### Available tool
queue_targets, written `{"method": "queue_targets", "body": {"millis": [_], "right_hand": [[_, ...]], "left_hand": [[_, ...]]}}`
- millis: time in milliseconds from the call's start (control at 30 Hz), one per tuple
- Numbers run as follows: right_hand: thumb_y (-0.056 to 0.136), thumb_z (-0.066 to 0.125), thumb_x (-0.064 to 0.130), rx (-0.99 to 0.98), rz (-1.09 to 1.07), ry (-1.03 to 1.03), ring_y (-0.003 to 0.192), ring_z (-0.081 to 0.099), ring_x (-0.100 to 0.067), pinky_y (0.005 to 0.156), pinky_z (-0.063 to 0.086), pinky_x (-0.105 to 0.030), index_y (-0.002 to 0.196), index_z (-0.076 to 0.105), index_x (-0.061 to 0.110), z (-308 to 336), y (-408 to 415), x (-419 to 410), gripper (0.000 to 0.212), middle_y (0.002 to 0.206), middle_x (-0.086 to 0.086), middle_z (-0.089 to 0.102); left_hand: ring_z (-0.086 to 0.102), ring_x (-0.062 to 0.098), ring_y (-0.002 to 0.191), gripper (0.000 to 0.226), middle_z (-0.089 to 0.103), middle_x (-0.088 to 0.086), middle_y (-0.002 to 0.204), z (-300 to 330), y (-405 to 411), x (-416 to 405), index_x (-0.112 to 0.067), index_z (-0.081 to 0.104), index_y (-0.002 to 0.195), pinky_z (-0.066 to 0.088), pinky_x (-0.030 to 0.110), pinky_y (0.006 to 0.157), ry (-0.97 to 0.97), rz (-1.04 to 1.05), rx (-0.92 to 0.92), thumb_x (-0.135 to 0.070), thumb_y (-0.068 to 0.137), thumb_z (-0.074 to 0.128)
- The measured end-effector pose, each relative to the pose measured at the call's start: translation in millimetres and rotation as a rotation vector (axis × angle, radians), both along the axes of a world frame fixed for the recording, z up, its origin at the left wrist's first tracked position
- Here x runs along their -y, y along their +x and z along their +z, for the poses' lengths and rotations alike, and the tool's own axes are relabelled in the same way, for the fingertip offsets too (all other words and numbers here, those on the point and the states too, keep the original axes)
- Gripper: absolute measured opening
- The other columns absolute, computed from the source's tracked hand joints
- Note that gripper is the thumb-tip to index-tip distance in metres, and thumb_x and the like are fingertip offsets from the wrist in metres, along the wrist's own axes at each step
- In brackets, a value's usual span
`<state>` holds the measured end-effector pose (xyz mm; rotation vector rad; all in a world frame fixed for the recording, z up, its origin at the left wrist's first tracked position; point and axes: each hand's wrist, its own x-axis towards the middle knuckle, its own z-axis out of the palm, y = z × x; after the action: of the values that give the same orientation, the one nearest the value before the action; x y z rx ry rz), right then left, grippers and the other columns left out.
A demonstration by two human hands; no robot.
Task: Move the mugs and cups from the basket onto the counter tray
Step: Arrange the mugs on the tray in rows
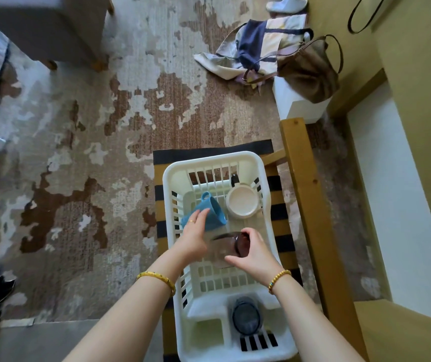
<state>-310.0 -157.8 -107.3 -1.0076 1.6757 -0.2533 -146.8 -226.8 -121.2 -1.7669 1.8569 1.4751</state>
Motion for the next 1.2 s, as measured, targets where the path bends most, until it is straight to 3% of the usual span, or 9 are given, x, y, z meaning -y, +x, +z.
{"method": "queue_targets", "body": {"millis": [133, 267, 400, 567, 700, 800, 933, 1067, 1200], "right_hand": [[0.076, 0.073, 0.034, -0.216, 0.177, -0.030, 0.124, 0.044, -0.021, 0.102, 0.043, -0.032, 0.140, 0.025, 0.018, -15.8, 5.5, -12.5, 0.081, 0.141, -0.002, 0.031], [0.081, 0.069, 0.031, -0.370, 0.218, -0.102, 0.130, 0.037, -0.022, 0.101, 0.044, -0.036, 0.141, 0.021, 0.018, -32.3, 12.3, -17.8, 0.077, 0.143, -0.002, 0.026], [0.083, 0.066, 0.024, -0.408, 0.206, -0.124, 0.130, 0.032, -0.023, 0.102, 0.042, -0.035, 0.141, 0.021, 0.016, -44.0, 19.3, -16.7, 0.074, 0.143, -0.005, 0.024], [0.083, 0.063, 0.016, -0.455, 0.256, -0.163, 0.132, 0.027, -0.026, 0.104, 0.041, -0.037, 0.143, 0.019, 0.017, -53.0, 29.2, -15.5, 0.074, 0.145, -0.008, 0.021], [0.084, 0.064, 0.029, -0.407, 0.218, -0.154, 0.139, 0.018, -0.026, 0.111, 0.032, -0.041, 0.145, 0.011, 0.020, -57.1, 35.0, -18.3, 0.082, 0.150, -0.009, 0.015], [0.085, 0.062, 0.037, -0.394, 0.237, -0.177, 0.143, 0.008, -0.025, 0.116, 0.021, -0.041, 0.147, 0.003, 0.021, -55.8, 34.5, -23.4, 0.087, 0.154, -0.006, 0.008], [0.090, 0.055, 0.035, -0.445, 0.218, -0.219, 0.145, 0.003, -0.024, 0.117, 0.011, -0.037, 0.148, 0.002, 0.017, -43.3, 30.8, -32.2, 0.081, 0.156, -0.007, 0.005], [0.094, 0.049, 0.033, -0.420, 0.102, -0.242, 0.144, 0.005, -0.022, 0.117, 0.014, -0.035, 0.148, 0.007, 0.015, -15.8, 38.5, -35.0, 0.070, 0.155, -0.007, 0.008], [0.097, 0.041, 0.027, -0.207, -0.116, -0.248, 0.140, 0.019, -0.019, 0.113, 0.024, -0.033, 0.145, 0.020, 0.019, 16.9, 46.4, -30.6, 0.053, 0.149, -0.002, 0.024]], "left_hand": [[0.033, 0.024, 0.133, 0.086, 0.024, 0.007, 0.149, -12.8, 0.7, 7.0, -0.018, 0.013, 0.147, 0.034, 0.032, 0.106, -0.120, 0.071, 0.037, -0.008, 0.078, 0.063], [0.037, 0.027, 0.130, 0.093, 0.033, 0.008, 0.145, -25.8, -6.6, 11.9, -0.018, 0.018, 0.146, 0.038, 0.041, 0.107, -0.146, 0.174, 0.049, -0.024, 0.073, 0.075], [0.029, 0.031, 0.135, 0.098, 0.029, 0.010, 0.148, -38.3, -13.5, 5.4, -0.018, 0.014, 0.147, 0.033, 0.046, 0.109, -0.238, 0.180, 0.076, -0.031, 0.072, 0.075], [0.016, 0.031, 0.140, 0.100, 0.015, 0.007, 0.154, -54.2, -18.2, 3.4, -0.028, 0.003, 0.147, 0.019, 0.049, 0.115, -0.368, 0.004, 0.179, -0.038, 0.076, 0.071], [0.030, 0.031, 0.133, 0.095, 0.029, 0.008, 0.148, -58.6, -23.1, 8.0, -0.027, 0.014, 0.144, 0.027, 0.046, 0.110, -0.438, -0.069, 0.222, -0.044, 0.072, 0.073], [0.047, 0.030, 0.119, 0.096, 0.043, 0.007, 0.137, -52.3, -24.5, 9.3, -0.023, 0.023, 0.141, 0.038, 0.042, 0.100, -0.428, 0.035, 0.176, -0.045, 0.065, 0.077], [0.051, 0.024, 0.115, 0.097, 0.048, 0.005, 0.130, -33.7, -21.6, -1.1, -0.024, 0.025, 0.138, 0.049, 0.035, 0.087, -0.366, 0.318, 0.017, -0.042, 0.062, 0.081], [0.049, 0.015, 0.107, 0.089, 0.045, -0.002, 0.123, -5.0, -11.6, -12.0, -0.034, 0.024, 0.131, 0.049, 0.029, 0.080, -0.311, 0.496, -0.159, -0.039, 0.063, 0.082], [0.047, 0.010, 0.101, 0.083, 0.044, -0.012, 0.107, 31.4, -7.5, -11.1, -0.037, 0.025, 0.123, 0.041, 0.019, 0.074, -0.219, 0.642, -0.304, -0.035, 0.063, 0.083]]}}
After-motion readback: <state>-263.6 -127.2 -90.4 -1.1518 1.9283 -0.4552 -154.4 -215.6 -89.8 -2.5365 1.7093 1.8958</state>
